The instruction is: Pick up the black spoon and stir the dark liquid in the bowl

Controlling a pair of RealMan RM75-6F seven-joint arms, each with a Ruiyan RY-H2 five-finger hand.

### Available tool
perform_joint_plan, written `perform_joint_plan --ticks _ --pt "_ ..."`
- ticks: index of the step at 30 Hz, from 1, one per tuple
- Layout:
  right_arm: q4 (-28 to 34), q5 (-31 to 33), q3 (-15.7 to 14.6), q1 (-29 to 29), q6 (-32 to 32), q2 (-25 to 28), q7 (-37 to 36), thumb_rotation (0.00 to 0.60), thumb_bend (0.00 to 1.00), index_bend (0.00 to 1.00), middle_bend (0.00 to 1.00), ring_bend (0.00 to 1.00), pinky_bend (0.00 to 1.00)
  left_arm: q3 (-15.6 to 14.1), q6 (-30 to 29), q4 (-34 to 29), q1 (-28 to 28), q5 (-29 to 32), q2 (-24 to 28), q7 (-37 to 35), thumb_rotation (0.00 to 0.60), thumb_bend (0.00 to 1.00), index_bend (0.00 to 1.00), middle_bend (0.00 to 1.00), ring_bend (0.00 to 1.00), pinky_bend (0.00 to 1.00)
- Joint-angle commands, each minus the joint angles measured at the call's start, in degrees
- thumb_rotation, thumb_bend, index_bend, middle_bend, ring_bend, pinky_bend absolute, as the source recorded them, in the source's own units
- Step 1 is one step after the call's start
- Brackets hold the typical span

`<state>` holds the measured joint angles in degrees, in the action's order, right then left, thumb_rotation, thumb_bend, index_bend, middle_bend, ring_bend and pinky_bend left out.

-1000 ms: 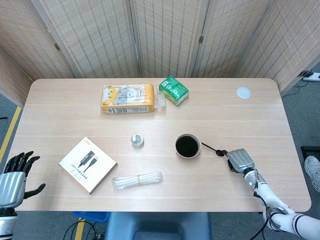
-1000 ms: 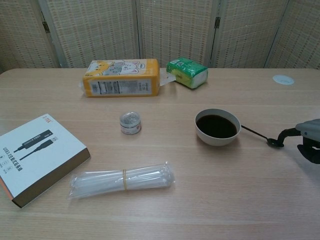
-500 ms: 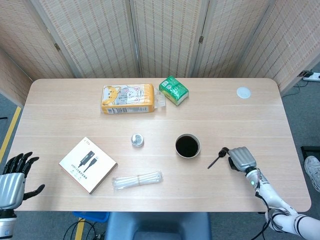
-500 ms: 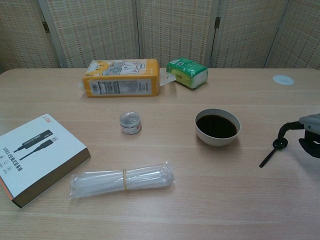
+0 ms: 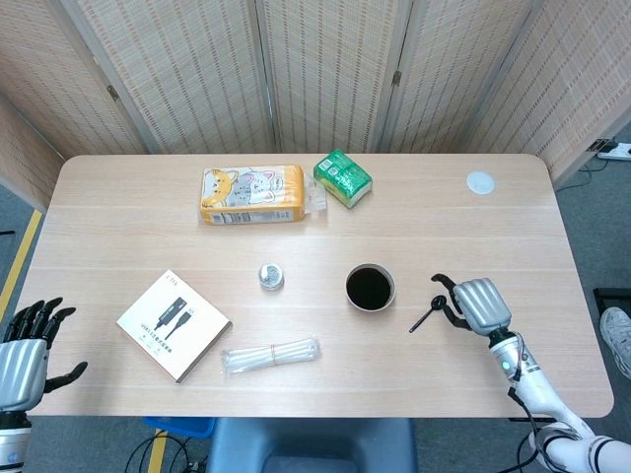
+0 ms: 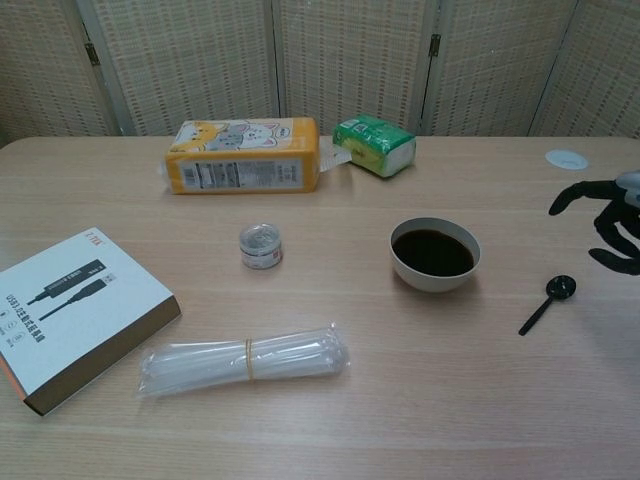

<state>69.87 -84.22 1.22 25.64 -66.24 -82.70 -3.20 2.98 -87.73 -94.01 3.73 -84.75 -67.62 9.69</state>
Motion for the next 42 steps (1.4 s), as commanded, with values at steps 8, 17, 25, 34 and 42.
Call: perform_joint_plan --ticks 8,17,25,34,42 --pt "7.0 -1.6 -0.6 -1.4 -0.3 2.5 -2.3 0.600 0.00 0.30 0.47 0.43 0.43 0.0 -0.5 0.0 -0.1 -0.5 -0.1 -0.3 0.600 0.18 0.23 0.15 0.12 0.14" --pt "6.3 -4.8 -1.6 0.1 0.5 3.0 5.8 0.600 0.09 0.30 0.63 0.71 0.80 -0.3 -1.0 -0.2 -0.6 -0.7 0.1 -0.6 0.600 0.18 0.23 0.15 0.12 0.14" --pt "1.1 -9.2 -2.4 3.2 2.3 1.0 14.4 0.600 0.17 0.37 0.88 1.00 1.00 -0.5 -1.5 -0.2 -1.0 -1.1 0.4 -1.0 0.600 0.18 0.23 0.15 0.12 0.14" --pt "-2.6 -9.8 -3.2 5.0 5.4 -2.2 16.5 0.600 0.22 0.44 0.95 1.00 1.00 -0.6 -1.8 0.1 -1.5 -1.0 0.4 -1.6 0.600 0.18 0.23 0.15 0.12 0.14" --pt "-5.5 -8.6 -3.9 5.1 7.6 -4.5 16.9 0.600 0.22 0.48 0.95 1.00 1.00 -0.7 -1.7 0.5 -1.7 -0.9 0.3 -2.2 0.600 0.18 0.23 0.15 0.12 0.14"
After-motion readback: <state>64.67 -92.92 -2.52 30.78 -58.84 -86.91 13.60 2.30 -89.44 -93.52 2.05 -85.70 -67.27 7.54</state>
